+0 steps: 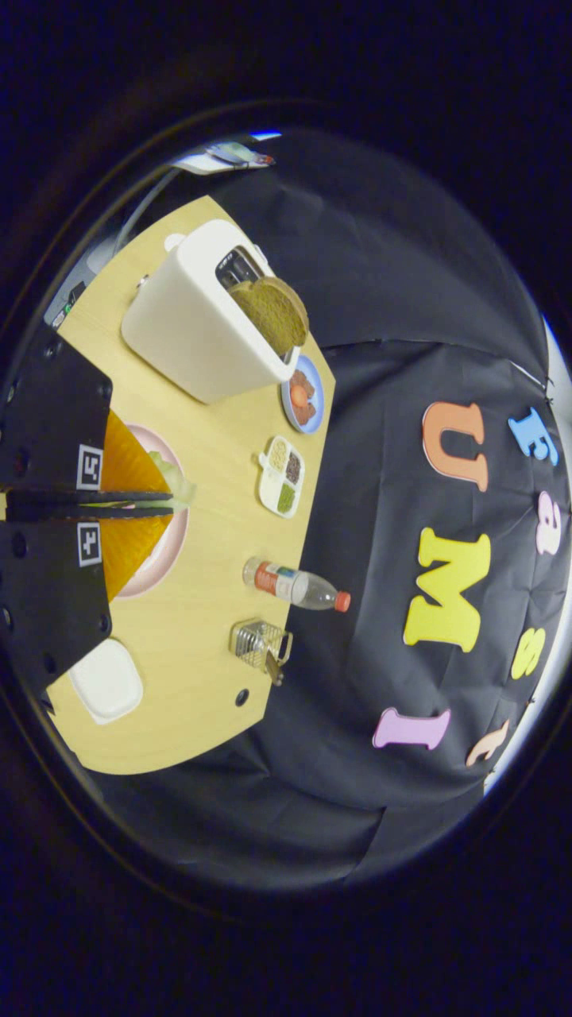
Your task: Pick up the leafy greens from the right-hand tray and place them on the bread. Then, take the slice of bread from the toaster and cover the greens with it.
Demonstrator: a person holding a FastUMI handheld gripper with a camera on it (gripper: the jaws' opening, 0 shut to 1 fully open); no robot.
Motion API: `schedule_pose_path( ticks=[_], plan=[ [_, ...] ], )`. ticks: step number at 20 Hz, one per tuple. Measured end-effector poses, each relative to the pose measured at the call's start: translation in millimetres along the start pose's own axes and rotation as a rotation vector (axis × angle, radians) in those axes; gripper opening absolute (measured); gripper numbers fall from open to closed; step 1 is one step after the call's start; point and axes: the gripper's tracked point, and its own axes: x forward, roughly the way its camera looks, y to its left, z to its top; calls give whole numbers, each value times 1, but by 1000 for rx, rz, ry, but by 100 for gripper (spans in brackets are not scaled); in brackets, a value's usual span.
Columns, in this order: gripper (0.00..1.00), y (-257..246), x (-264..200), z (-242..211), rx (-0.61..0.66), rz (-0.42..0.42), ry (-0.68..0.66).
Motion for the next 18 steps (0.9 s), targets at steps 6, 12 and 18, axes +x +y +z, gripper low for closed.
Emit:
schedule_pose_path(
  ticks=[6, 12, 18],
  plan=[
    [0, 17, 41, -5, 44, 50, 19],
    [0, -16, 97, -23, 147, 52, 73],
    [0, -48, 127, -43, 188, 4, 126]
  ],
)
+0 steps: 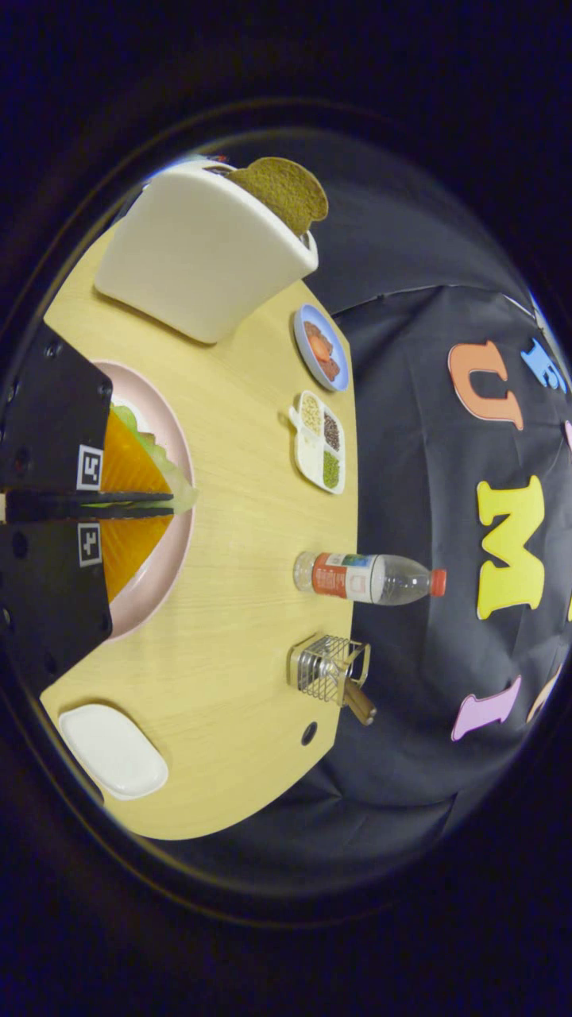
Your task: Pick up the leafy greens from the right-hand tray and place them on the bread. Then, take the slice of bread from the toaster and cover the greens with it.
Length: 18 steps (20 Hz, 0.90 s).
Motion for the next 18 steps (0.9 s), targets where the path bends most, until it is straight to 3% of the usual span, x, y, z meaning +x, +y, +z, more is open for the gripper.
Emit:
schedule_pose_path(
  ticks=[4, 7, 9, 12, 15, 16, 18],
  plan=[
    [3, -10, 4, -4, 20, -21, 10],
    [24, -13, -2, 2, 3, -42, -17],
    [32, -10, -11, 5, 3, -34, -41],
    [65, -13, -30, 11, 3, -66, -78],
    [83, -3, -54, 16, -6, -60, -114],
    [98, -1, -65, 18, -8, -65, -125],
    [97, 9, -86, 26, -10, -59, -156]
  ],
)
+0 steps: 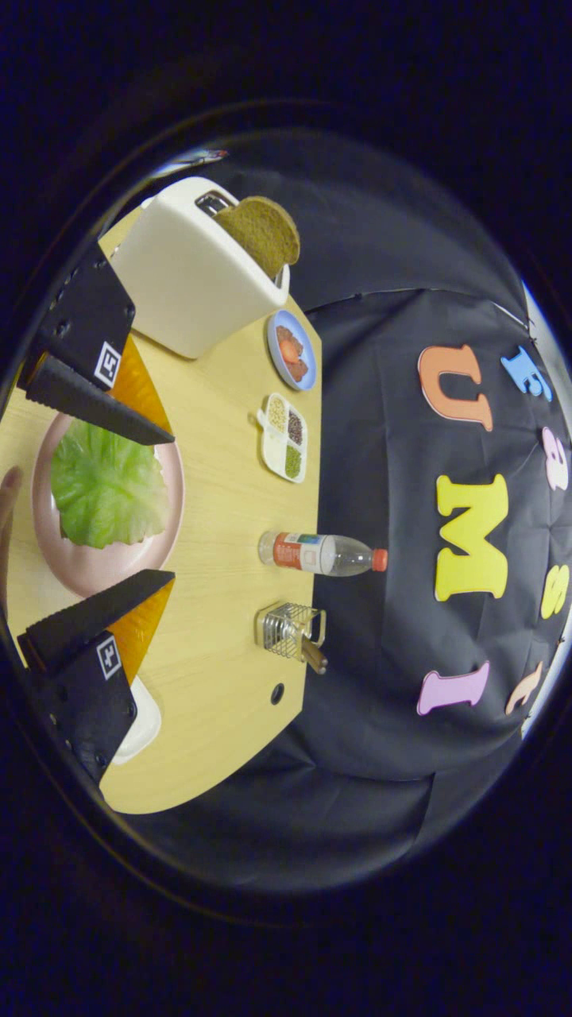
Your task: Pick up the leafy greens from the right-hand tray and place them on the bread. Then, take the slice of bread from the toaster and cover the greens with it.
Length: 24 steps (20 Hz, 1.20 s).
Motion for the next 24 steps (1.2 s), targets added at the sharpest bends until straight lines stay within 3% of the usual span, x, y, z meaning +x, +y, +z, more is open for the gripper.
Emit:
schedule_pose_path(
  ticks=[4, 8, 13, 24],
  plan=[
    [97, 20, -42, 17, 3, -1, -3],
    [96, 46, -82, 51, -13, -34, -88],
    [96, 97, -112, 84, -21, 4, -134],
    [96, 195, -73, 96, -18, 7, -100]
  ],
)
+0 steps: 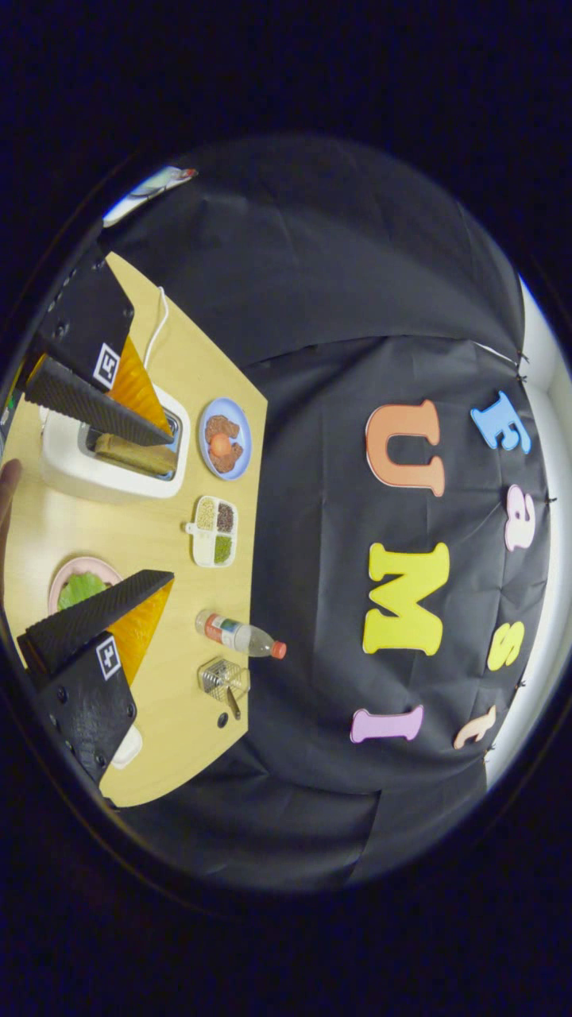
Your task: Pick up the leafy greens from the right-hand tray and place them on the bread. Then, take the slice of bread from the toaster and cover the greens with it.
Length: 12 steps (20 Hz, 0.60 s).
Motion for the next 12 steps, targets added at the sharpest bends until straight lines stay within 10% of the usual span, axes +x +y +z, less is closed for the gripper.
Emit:
schedule_pose_path(
  ticks=[9, 12],
  plan=[
    [94, 38, 57, -16, 23, -26, 107],
    [77, 40, 60, -25, 28, -38, 145]
  ],
)
